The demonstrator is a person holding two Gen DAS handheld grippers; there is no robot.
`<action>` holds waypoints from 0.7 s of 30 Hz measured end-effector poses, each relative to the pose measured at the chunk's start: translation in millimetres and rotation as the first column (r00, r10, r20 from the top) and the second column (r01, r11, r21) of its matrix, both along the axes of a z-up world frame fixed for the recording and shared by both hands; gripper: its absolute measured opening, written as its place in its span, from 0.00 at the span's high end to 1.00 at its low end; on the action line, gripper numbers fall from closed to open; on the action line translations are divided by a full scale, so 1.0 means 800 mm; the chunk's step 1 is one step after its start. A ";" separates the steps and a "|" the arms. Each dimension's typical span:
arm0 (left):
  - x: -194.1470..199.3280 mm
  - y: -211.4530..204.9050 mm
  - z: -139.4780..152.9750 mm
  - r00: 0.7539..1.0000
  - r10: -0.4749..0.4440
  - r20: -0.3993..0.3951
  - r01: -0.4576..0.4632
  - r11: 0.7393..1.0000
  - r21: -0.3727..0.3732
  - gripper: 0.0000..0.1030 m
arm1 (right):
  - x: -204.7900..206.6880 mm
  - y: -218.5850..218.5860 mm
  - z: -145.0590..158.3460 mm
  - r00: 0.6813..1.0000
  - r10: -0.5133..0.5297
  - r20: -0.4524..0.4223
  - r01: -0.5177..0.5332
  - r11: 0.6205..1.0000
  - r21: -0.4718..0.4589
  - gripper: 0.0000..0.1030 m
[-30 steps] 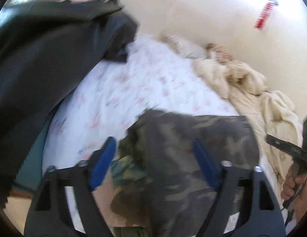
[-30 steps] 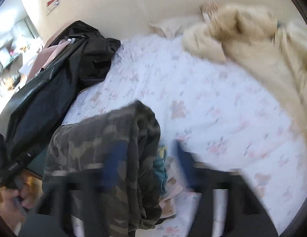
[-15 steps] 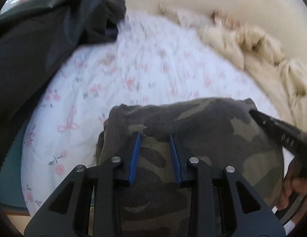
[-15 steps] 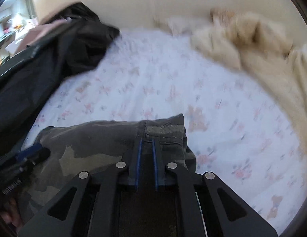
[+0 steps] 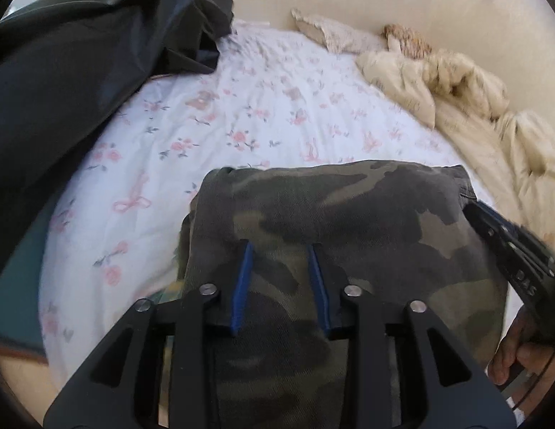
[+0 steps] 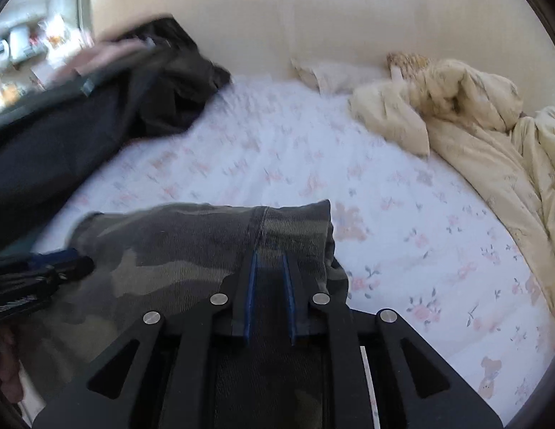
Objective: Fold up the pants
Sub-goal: 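Carry the folded pants with both tools onto the clothes stack, then open both tools and release the pants on top of the stack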
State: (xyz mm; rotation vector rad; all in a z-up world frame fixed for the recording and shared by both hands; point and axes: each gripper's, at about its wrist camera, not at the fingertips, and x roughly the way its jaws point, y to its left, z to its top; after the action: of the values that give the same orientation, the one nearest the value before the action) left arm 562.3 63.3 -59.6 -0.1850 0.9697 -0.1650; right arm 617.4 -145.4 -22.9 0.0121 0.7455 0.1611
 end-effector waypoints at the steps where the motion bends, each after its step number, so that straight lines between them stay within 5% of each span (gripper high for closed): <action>1: -0.009 0.004 0.010 1.000 0.002 0.003 -0.002 1.000 -0.013 0.42 | -0.009 -0.006 0.012 1.000 0.014 -0.004 -0.014 0.999 0.040 0.84; 3: -0.039 0.009 0.033 0.999 0.026 0.048 -0.027 0.999 0.019 0.25 | -0.038 -0.019 0.040 0.999 0.040 -0.010 -0.038 0.993 0.110 0.84; 6: -0.104 0.014 0.069 0.988 0.045 0.149 -0.061 0.993 0.102 0.15 | -0.089 -0.035 0.075 0.999 0.019 0.028 -0.023 0.990 0.141 0.83; 8: -0.154 0.019 0.088 0.982 0.046 0.182 -0.068 0.991 0.116 0.15 | -0.133 -0.045 0.095 0.999 0.019 0.026 -0.024 0.984 0.178 0.61; 9: -0.175 0.021 0.095 0.979 0.053 0.195 -0.076 0.990 0.117 0.15 | -0.159 -0.047 0.105 0.999 0.020 0.035 -0.027 0.981 0.190 0.28; 10: -0.201 0.022 0.104 0.974 0.056 0.218 -0.083 0.990 0.114 0.15 | -0.176 -0.048 0.111 0.999 0.025 0.048 -0.034 0.981 0.192 0.07; 14: -0.286 0.013 0.127 0.951 0.065 0.303 -0.110 0.985 0.134 0.13 | -0.273 -0.032 0.139 0.993 0.086 0.078 -0.097 0.985 0.145 0.06; 16: -0.320 0.002 0.137 0.947 0.076 0.312 -0.123 0.983 0.134 0.00 | -0.309 -0.027 0.148 0.993 0.081 0.086 -0.092 0.987 0.134 0.06; 21: -0.403 -0.015 0.164 0.942 0.114 0.315 -0.149 0.985 0.089 0.00 | -0.420 -0.032 0.179 0.984 0.049 0.169 -0.075 0.985 0.154 0.00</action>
State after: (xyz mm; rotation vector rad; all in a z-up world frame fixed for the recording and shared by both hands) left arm 240.3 51.6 71.9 -0.1158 0.6496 -0.0142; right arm 281.3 -171.0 120.2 0.1271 0.5661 0.2783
